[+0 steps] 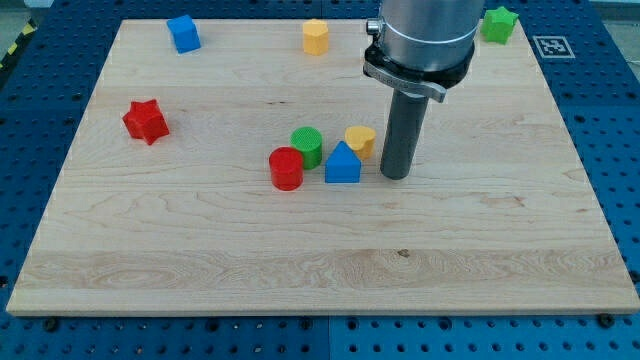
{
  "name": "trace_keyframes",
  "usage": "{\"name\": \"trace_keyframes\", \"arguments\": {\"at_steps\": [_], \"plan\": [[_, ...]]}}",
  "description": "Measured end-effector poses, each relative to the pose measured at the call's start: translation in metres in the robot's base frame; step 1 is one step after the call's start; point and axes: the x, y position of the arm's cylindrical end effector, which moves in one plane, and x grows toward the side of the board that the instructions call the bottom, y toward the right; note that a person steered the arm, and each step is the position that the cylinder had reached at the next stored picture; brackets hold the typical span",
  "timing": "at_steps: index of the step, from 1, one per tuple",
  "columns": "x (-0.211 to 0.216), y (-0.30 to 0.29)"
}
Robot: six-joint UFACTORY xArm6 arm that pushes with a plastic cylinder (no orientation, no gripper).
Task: Move your arm to the bottom center of the board
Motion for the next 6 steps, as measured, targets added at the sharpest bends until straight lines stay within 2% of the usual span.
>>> {"name": "trace_keyframes", "arguments": {"at_steps": [2,3,5,6], "plan": [[-0.032,-0.066],[-0.048,-0.075],[0.026,0.011],[0.067,0.008]]}}
